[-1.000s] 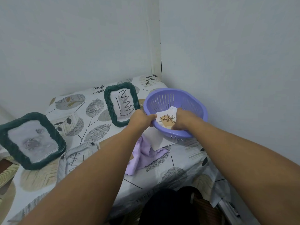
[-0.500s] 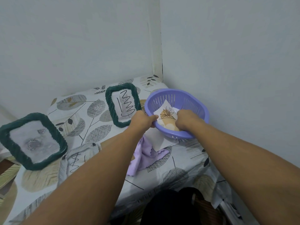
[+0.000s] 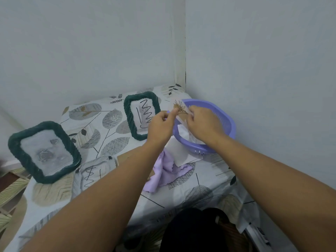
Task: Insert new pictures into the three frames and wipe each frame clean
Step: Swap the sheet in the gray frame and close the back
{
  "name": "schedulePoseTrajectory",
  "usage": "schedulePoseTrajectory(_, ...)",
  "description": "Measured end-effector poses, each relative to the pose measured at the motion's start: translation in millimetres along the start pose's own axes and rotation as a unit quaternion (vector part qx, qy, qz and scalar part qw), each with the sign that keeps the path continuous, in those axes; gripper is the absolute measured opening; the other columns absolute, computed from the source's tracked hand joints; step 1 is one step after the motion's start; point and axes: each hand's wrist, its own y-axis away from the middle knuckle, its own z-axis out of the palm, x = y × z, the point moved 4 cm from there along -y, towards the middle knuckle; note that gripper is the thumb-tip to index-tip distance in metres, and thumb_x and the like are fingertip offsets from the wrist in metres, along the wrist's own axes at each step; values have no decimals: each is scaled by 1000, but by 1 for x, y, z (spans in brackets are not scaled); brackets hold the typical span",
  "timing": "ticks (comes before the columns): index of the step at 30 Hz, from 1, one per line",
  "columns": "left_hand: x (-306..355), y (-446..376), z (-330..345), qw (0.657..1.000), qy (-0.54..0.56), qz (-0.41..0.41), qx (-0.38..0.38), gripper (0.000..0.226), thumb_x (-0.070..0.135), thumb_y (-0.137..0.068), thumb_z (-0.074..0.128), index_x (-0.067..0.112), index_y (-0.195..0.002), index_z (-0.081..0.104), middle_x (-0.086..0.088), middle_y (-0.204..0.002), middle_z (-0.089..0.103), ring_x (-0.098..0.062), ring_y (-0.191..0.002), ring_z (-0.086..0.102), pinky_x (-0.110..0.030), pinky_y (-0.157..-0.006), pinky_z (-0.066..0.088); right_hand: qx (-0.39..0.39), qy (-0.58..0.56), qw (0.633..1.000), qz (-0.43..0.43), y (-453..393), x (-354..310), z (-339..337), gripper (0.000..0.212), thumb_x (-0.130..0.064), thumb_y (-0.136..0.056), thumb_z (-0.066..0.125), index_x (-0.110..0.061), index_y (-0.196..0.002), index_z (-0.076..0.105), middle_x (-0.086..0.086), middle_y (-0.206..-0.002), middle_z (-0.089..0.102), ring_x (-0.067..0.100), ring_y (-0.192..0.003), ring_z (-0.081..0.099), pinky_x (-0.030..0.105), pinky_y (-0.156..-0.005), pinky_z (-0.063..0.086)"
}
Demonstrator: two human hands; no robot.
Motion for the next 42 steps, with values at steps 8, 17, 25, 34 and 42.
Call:
schedulePoseTrajectory(8,2,10,-71,993,76,-66,61,36,39,-95,68,12,-74,57,-8,-72,61,-13,-50,45,-23,-49,35,32,38,981,-189,31,-96,18,32,-35,-102,41,-26,-121,65,1,-103,64,29,-90,65,37,-66,43)
schedulePoseTrajectory(17,-58,41,-189,986,107,-109,66,19,20,-102,61,9,-113,70,-1,-84,73,-17,-70,62,-26,-66,49,-178,-311,934,1,45,-140,73,57,-65,-97,48,-25,-137,56,-7,-120,61,14,-111,59,34,-91,46)
schedulePoseTrajectory(25,-123,78,-245,976,113,-185,-3,22,26,-99,66,7,-108,72,-4,-62,60,-23,-68,50,-37,-76,44,-352,-473,799,115,76,-182,129,12,-19,-96,71,-15,-106,69,1,-95,76,10,-75,71,22,-65,56)
schedulePoseTrajectory(34,-165,89,-264,983,-70,-139,102,27,39,-84,82,17,-94,69,0,-93,76,-21,-87,71,-42,-78,56,-329,-283,900,37,83,-196,158,16,-32,-89,77,-20,-85,67,-4,-81,71,13,-71,62,32,-71,53)
schedulePoseTrajectory(42,-177,83,-261,977,-162,-98,103,31,47,-82,80,22,-93,65,0,-83,69,-15,-75,63,-30,-61,46,-326,-197,924,22,80,-192,172,28,-53,-70,76,-32,-85,65,-7,-73,72,19,-69,70,46,-75,59)
